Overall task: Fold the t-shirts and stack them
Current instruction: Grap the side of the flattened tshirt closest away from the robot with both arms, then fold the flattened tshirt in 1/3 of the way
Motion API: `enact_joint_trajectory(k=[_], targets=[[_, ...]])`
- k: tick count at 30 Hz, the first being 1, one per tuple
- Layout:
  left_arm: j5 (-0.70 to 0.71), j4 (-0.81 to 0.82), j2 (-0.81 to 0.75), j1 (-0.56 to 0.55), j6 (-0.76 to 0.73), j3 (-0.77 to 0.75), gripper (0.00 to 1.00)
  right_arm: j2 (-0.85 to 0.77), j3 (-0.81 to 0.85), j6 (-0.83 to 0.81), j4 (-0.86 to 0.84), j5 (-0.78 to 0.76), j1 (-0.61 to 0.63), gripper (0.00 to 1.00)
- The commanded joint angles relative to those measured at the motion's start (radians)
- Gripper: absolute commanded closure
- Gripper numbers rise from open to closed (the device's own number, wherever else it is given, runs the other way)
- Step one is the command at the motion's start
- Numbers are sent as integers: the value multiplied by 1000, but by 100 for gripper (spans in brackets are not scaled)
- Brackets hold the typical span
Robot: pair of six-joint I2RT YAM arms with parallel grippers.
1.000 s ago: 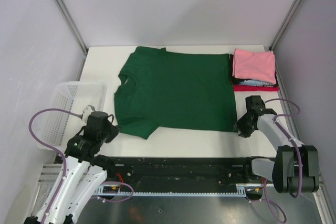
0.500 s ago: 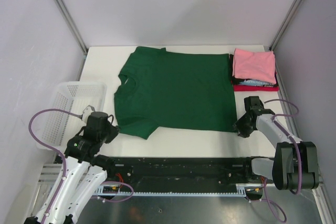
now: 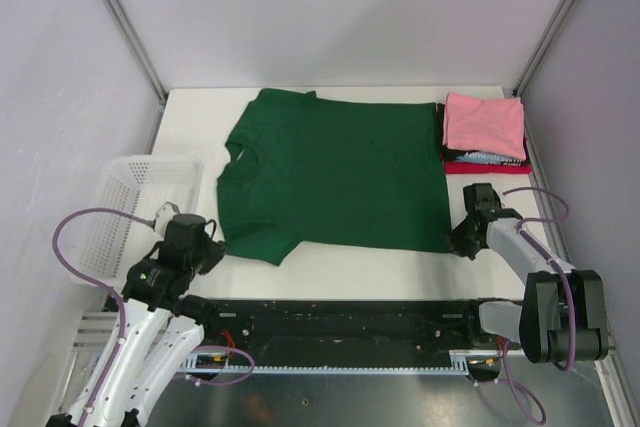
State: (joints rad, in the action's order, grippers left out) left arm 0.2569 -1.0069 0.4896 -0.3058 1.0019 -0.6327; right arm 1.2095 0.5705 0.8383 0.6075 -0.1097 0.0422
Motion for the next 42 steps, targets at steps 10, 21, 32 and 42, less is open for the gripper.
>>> enact_joint_trajectory(k=[10, 21, 32, 42], targets=[[84, -167, -125, -4, 57, -75, 100, -222, -6, 31, 158, 9, 4, 100], [115, -91, -26, -4, -73, -158, 100, -325, 57, -6, 205, 39, 8, 100], [83, 321, 564, -4, -316, -345, 100, 33, 301, -122, 27, 1, 60, 100], [108, 426, 964, -3, -410, -593, 100, 253, 388, -166, -69, 8, 36, 100]])
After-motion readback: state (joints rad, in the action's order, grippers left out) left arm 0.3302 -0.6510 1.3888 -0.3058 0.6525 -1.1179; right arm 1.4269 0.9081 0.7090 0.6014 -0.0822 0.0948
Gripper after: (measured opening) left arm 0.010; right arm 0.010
